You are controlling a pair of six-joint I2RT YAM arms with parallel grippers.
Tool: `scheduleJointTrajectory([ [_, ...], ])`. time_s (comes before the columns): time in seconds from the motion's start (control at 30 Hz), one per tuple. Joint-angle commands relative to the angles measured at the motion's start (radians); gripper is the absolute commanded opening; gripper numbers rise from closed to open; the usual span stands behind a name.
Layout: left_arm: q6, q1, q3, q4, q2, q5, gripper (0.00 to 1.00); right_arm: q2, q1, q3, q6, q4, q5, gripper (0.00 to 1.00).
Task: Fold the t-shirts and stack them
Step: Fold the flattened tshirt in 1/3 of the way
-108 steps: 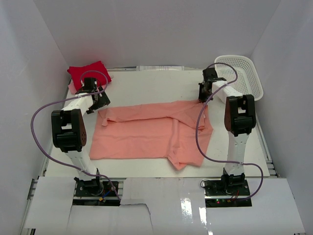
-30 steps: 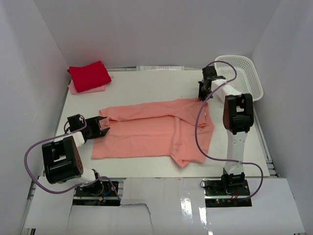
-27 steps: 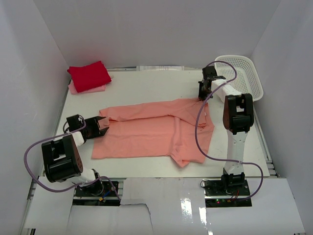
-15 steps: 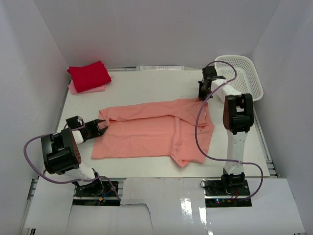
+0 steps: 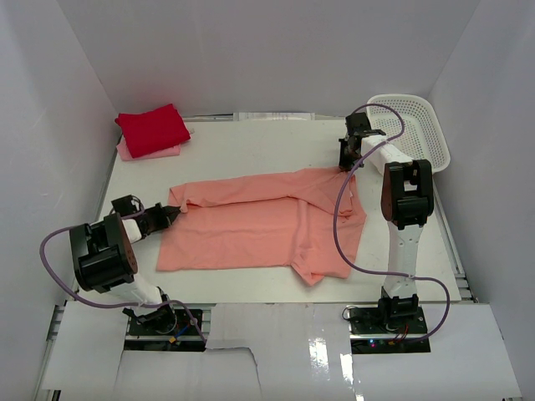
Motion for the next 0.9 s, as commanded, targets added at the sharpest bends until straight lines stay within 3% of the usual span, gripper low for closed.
scheduleJointTrajectory([
  [0.0, 0.065, 0.013, 0.068, 0.004, 0.005, 0.023, 0.05, -0.025, -0.005, 0.004, -0.011, 0.019, -0.01, 0.08],
  [0.13, 0.264, 0.016, 0.233, -0.222, 0.055, 0.001, 0.0, -0.025, -0.005, 0.005, -0.011, 0.017, -0.013, 0.08],
  [0.43, 0.66, 0.021, 0.522, -0.524, 0.232, -0.091, 0.0, -0.031, -0.005, 0.005, -0.01, 0.017, -0.018, 0.08],
  [0.63, 0.885, 0.018, 0.581, -0.641, 0.312, -0.111, 0.0, -0.028, -0.005, 0.01, -0.01, 0.012, -0.015, 0.08],
  [0.87, 0.988, 0.018, 0.545, -0.684, 0.208, -0.089, 0.0, -0.02, -0.005, 0.017, -0.008, 0.002, -0.01, 0.08],
])
